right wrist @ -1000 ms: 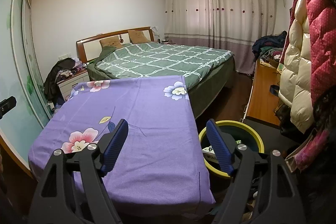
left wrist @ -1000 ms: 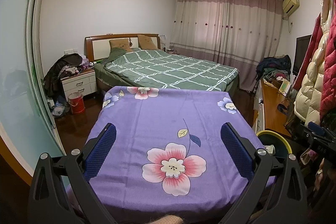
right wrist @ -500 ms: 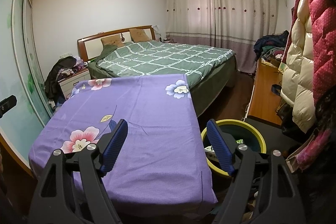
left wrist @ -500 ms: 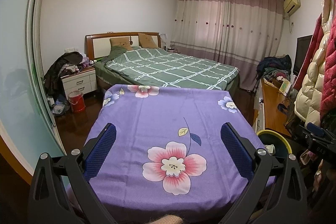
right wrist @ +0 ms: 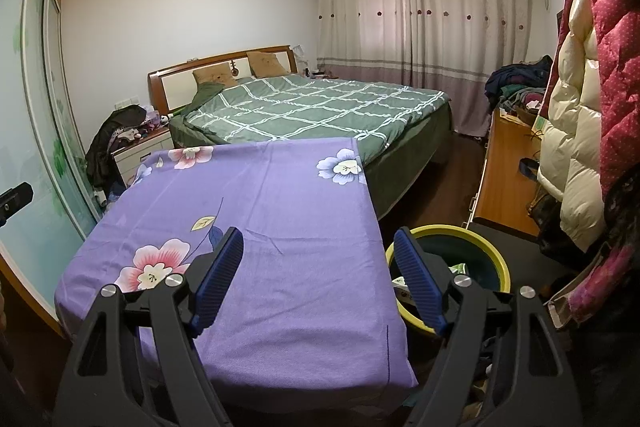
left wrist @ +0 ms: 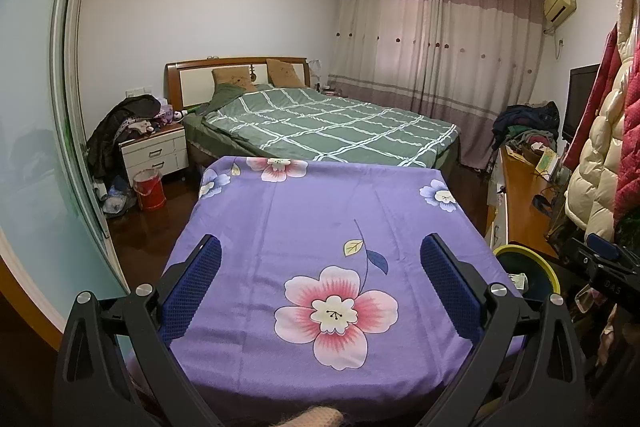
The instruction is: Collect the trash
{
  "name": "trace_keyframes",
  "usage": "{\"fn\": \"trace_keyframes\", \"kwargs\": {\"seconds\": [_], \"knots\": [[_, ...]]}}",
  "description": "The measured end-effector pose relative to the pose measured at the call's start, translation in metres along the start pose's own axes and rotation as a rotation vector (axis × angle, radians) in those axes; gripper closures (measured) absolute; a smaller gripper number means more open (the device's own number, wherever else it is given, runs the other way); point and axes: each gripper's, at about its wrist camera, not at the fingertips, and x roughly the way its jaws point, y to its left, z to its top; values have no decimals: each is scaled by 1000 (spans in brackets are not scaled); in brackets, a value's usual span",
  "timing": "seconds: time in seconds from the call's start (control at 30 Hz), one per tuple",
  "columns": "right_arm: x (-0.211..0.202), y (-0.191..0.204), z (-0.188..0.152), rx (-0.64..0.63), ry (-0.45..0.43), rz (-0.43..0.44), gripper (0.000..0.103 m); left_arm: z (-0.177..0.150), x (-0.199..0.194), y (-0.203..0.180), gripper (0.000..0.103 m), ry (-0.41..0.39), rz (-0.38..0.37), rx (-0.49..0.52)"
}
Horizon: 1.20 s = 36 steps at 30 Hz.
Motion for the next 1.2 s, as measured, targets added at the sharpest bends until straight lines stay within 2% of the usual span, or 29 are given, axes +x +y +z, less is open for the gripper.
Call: {"fn": "trace_keyframes", "kwargs": {"seconds": [1.2], "knots": [[5,5,-4,-3,12,5,29,-8,11,-1,5,22,-7,6]]}}
